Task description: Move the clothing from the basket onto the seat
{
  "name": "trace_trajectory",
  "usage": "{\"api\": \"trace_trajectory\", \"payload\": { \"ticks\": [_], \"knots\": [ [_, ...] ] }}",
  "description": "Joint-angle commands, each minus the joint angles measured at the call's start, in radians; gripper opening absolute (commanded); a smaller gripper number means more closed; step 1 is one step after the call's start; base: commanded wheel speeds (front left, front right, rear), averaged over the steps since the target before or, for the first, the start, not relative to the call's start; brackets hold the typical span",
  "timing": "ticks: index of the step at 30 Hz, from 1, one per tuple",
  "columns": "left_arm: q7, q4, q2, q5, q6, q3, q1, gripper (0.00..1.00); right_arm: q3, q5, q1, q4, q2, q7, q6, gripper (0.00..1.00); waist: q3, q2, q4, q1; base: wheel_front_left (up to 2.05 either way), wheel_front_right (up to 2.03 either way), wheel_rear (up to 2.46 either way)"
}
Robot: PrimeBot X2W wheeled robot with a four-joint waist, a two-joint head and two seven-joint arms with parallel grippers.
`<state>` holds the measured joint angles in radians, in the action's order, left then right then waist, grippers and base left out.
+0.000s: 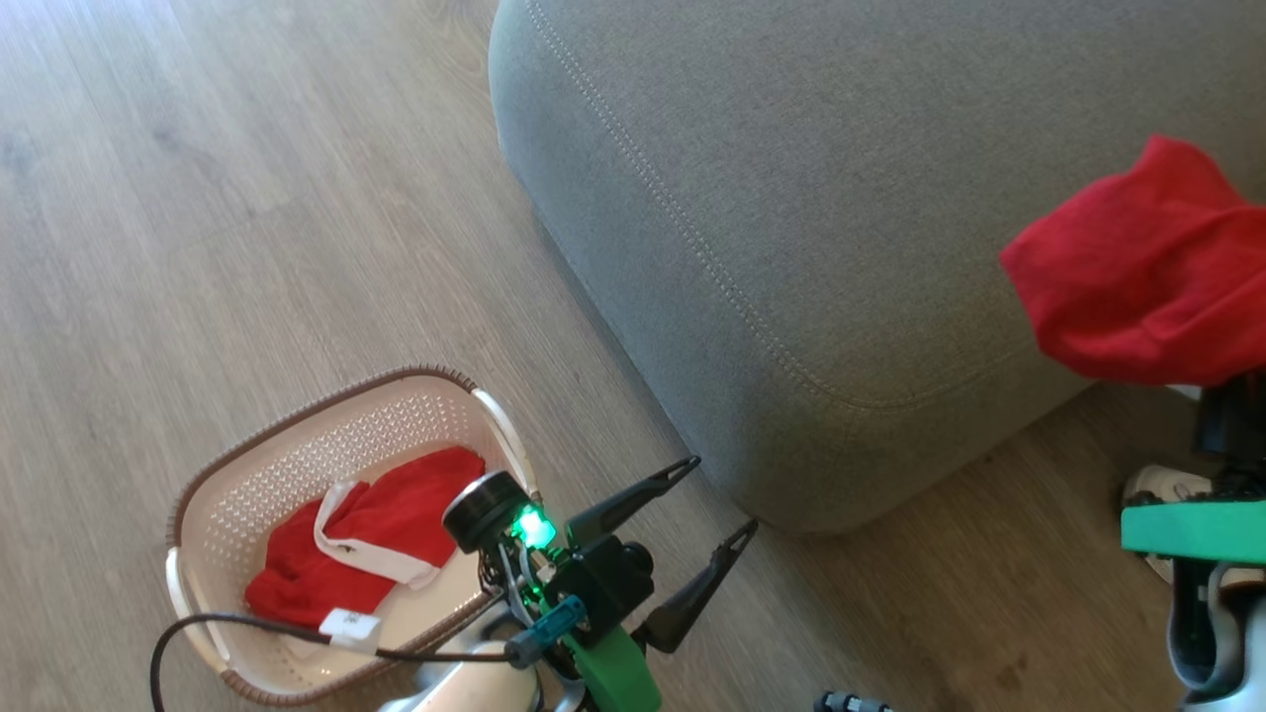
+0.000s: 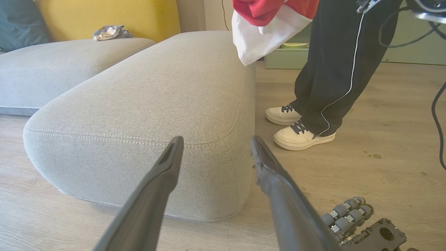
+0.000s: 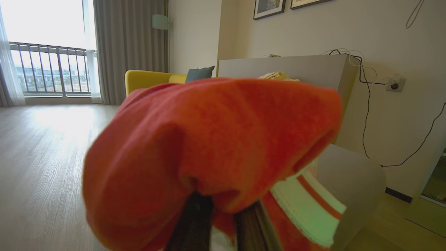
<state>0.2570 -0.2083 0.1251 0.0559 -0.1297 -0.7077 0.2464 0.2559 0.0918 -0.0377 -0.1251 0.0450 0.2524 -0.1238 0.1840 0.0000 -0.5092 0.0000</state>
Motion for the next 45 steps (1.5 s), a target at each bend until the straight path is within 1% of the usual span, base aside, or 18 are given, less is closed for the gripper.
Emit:
{"api": "trace_trajectory", "payload": {
  "ticks": [1, 7, 11, 15, 18, 23, 27, 33, 36, 39, 45],
  "knots": [
    [0.005, 0.034, 0.003, 0.007, -0.001, 0.033, 0.045, 1.0, -0.011, 0.002, -0.045, -0.042, 0.005, 0.009, -0.007, 0.0, 0.004, 0.0, 0.0, 0.0, 0.0, 0.0, 0.0],
    [0.005, 0.044, 0.02, -0.006, -0.001, 0.058, 0.044, 1.0, -0.012, 0.003, -0.106, -0.043, 0.005, 0.009, -0.007, 0.0, 0.046, 0.0, -0.003, 0.0, 0.0, 0.0, 0.0],
    [0.005, 0.059, 0.042, -0.017, -0.001, 0.054, 0.058, 1.0, 0.012, -0.002, -0.175, -0.053, 0.005, 0.009, -0.007, 0.0, 0.113, 0.0, 0.013, 0.0, 0.0, 0.0, 0.0],
    [0.005, 0.065, 0.088, -0.019, -0.001, 0.025, 0.092, 1.0, 0.057, 0.021, -0.271, -0.059, 0.005, 0.009, -0.007, 0.0, 0.191, 0.0, 0.034, 0.0, 0.0, 0.0, 0.0],
    [0.005, 0.062, 0.124, -0.022, -0.001, 0.001, 0.118, 1.0, 0.061, 0.012, -0.347, -0.05, 0.007, 0.009, -0.007, 0.0, 0.241, 0.0, 0.045, 0.0, 0.0, 0.0, 0.0],
    [0.005, 0.072, 0.168, -0.02, -0.001, -0.017, 0.147, 1.0, 0.068, 0.021, -0.477, -0.008, 0.044, 0.009, -0.007, 0.0, 0.316, 0.0, 0.067, 0.0, 0.0, 0.0, 0.0],
    [0.005, 0.086, 0.202, -0.016, -0.001, -0.027, 0.168, 1.0, 0.084, 0.051, -0.588, 0.068, 0.083, 0.009, -0.007, 0.0, 0.374, 0.0, 0.083, 0.0, 0.0, 0.0, 0.0],
    [0.005, 0.103, 0.235, -0.009, -0.001, -0.034, 0.193, 1.0, 0.077, 0.048, -0.733, 0.232, 0.169, 0.009, -0.007, 0.0, 0.444, 0.0, 0.112, 0.0, 0.0, 0.0, 0.0],
    [0.005, 0.108, 0.242, -0.008, -0.001, -0.045, 0.2, 1.0, 0.074, 0.044, -0.791, 0.325, 0.214, 0.009, -0.007, 0.0, 0.461, 0.0, 0.131, 0.0, 0.0, 0.0, 0.0],
    [0.005, 0.111, 0.243, -0.009, -0.001, -0.057, 0.204, 1.0, 0.099, 0.048, -0.82, 0.376, 0.225, 0.009, -0.007, 0.0, 0.467, 0.0, 0.145, 0.0, 0.0, 0.0, 0.0],
    [0.005, 0.116, 0.236, -0.01, -0.001, -0.063, 0.22, 1.0, 0.162, 0.028, -0.88, 0.552, 0.275, 0.009, -0.007, 0.0, 0.49, 0.0, 0.191, 0.0, 0.0, 0.0, 0.0]
  ]
}}
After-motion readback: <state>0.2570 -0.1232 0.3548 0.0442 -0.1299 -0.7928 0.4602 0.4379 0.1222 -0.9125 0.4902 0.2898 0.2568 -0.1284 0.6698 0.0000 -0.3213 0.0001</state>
